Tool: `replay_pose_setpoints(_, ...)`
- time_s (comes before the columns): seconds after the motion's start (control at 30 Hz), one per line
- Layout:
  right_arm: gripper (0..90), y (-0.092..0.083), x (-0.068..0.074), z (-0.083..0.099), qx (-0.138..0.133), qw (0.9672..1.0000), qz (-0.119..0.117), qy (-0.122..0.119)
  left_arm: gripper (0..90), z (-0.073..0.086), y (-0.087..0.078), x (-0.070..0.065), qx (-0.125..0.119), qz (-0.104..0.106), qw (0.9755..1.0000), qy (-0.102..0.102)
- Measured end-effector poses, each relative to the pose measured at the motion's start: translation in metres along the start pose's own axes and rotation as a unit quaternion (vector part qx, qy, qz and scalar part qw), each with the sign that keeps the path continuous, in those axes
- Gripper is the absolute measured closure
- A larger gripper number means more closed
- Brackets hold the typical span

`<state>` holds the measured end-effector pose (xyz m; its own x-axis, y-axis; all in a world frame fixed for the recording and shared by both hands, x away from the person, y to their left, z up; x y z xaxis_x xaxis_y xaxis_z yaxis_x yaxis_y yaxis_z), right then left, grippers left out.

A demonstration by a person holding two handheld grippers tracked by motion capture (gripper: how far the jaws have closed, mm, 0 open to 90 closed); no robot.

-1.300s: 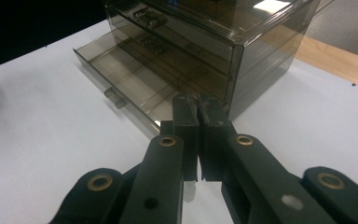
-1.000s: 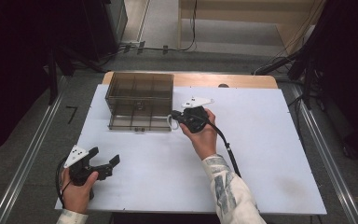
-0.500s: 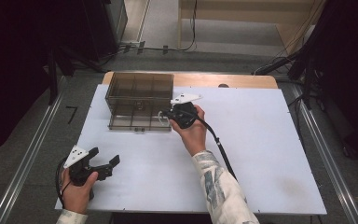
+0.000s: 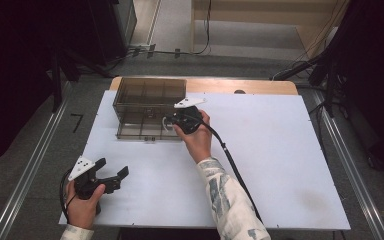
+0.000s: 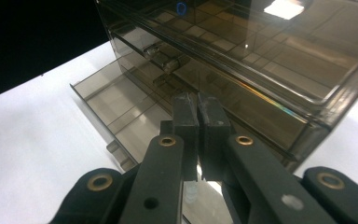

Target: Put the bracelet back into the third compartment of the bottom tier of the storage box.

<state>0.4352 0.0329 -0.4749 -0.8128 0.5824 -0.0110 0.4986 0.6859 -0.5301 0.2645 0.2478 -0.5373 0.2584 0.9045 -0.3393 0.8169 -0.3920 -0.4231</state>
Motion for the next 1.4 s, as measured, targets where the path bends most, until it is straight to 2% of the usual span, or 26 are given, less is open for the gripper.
replay_pose_setpoints(0.13,85.1,0.011,-0.003,0.007,0.015,0.9999,0.0,0.006,3.2,0.001,0.001,-0.001,0.002,0.001,1.0,0.001)
replay_pose_setpoints(0.37,85.1,0.015,-0.007,0.012,0.022,0.9997,0.003,0.01,3.2,0.001,0.001,-0.001,0.003,0.001,1.0,0.001)
replay_pose_setpoints(0.53,85.0,0.018,-0.013,0.017,0.041,0.999,0.021,0.0,3.2,0.001,0.002,-0.001,0.003,0.002,1.0,0.001)
replay_pose_setpoints(0.6,85.0,0.021,-0.016,0.023,0.06,0.9974,0.035,-0.017,3.2,0.001,0.002,-0.002,0.004,0.002,1.0,0.002)
replay_pose_setpoints(0.93,85.0,0.026,-0.018,0.032,0.091,0.9932,0.053,-0.049,3.2,0.001,0.002,-0.001,0.005,0.003,1.0,0.001)
replay_pose_setpoints(1.1,84.0,0.029,-0.017,0.036,0.101,0.9927,0.047,-0.047,3.2,0.001,0.002,-0.001,0.005,0.003,1.0,0.0)
replay_pose_setpoints(1.23,74.0,0.028,-0.016,0.037,0.1,0.9931,0.039,-0.047,3.2,0.001,0.002,-0.001,0.004,0.003,1.0,-0.001)
replay_pose_setpoints(1.4,74.1,0.021,-0.012,0.034,0.09,0.9943,0.027,-0.051,3.2,0.001,0.002,-0.001,0.005,0.003,1.0,-0.002)
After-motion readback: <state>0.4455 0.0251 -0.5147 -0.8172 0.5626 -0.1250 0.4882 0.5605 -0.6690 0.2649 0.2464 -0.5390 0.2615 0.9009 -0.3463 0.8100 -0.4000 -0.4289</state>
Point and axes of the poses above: each handheld gripper's, and its own axes: y roughly forward along the jaws, z roughly out of its underside, x roughly to its left, the point moved 6 cm from there along y, roughly forward along the jaws, and after that the axes turned 6 degrees about -y, right-handed, at the moved point
